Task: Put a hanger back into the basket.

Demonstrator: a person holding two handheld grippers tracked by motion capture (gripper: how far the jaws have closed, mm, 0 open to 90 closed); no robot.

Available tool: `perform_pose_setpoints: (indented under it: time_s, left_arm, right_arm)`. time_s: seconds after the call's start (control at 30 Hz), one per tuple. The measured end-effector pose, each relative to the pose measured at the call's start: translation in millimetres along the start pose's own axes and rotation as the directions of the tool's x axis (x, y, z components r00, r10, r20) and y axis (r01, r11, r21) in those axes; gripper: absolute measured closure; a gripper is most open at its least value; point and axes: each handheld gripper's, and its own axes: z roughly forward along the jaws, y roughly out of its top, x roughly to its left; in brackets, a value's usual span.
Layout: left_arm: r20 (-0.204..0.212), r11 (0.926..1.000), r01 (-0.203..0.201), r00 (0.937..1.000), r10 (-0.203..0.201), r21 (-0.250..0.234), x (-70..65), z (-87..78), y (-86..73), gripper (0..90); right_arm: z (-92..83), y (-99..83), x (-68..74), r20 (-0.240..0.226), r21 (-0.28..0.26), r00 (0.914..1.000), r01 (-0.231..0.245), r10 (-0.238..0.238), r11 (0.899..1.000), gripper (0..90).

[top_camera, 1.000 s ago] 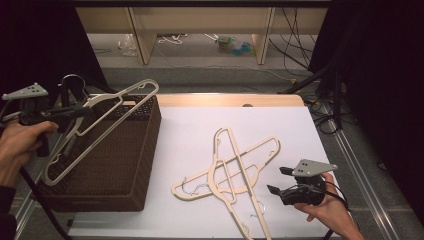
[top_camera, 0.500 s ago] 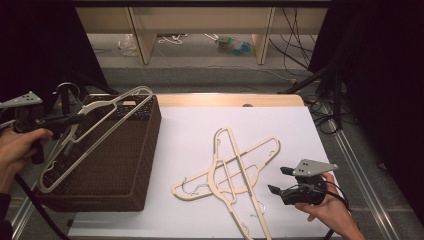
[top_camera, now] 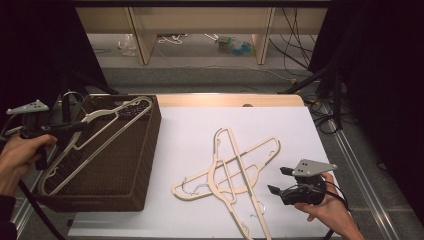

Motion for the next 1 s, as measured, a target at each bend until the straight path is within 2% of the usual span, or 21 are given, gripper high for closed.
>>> perform_pose_setpoints:
  time_s: [0.07, 0.37, 0.53, 0.7, 0.83, 0.87, 0.9, 1.0]
  left_arm:
    - [0.01, 1.0, -0.004, 0.9999, 0.004, 0.008, -0.1, 4.7, -3.1, 85.7]
    - [-0.006, 0.9978, 0.023, 0.9997, -0.023, 0.063, 2.4, 23.5, -16.8, 85.2]
    - [-0.055, 0.9941, 0.03, 0.9982, -0.024, 0.104, 7.9, 29.7, -21.3, 85.3]
    - [-0.121, 0.9892, 0.029, 0.9926, -0.012, 0.144, 14.9, 32.3, -27.3, 84.2]
    - [-0.152, 0.9839, 0.054, 0.988, -0.028, 0.17, 19.7, 34.8, -32.9, 83.3]
    - [-0.167, 0.9778, 0.032, 0.986, 0.003, 0.207, 22.3, 32.9, -33.3, 82.0]
    - [-0.176, 0.9749, 0.022, 0.9842, 0.017, 0.221, 24.2, 32.3, -33.9, 82.0]
    - [-0.188, 0.9773, 0.043, 0.9821, -0.004, 0.208, 26.8, 32.8, -37.2, 81.2]
  right_arm:
    - [0.8, -0.1, 0.1, 0.002, -0.001, 1.0, 0.006, -0.006, 1.0, 27.8]
    - [1.7, -0.6, 0.5, -0.004, 0.012, 1.0, 0.007, -0.007, 1.0, 27.8]
    - [2.3, -1.0, -0.2, -0.006, 0.008, 0.9999, 0.011, -0.011, 1.0, 27.8]
    - [1.8, -2.5, -1.7, -0.002, 0.013, 1.0, -0.002, 0.002, 1.0, 27.8]
    - [1.5, -2.0, -1.4, -0.002, 0.01, 1.0, 0.003, -0.003, 1.0, 27.8]
    - [1.3, -2.1, -0.5, -0.003, 0.016, 1.0, -0.005, 0.005, 1.0, 27.8]
    - [1.3, -2.1, -0.5, -0.003, 0.016, 1.0, -0.005, 0.005, 1.0, 27.8]
    - [2.1, -2.1, -1.5, -0.005, 0.015, 1.0, -0.002, 0.002, 1.0, 27.8]
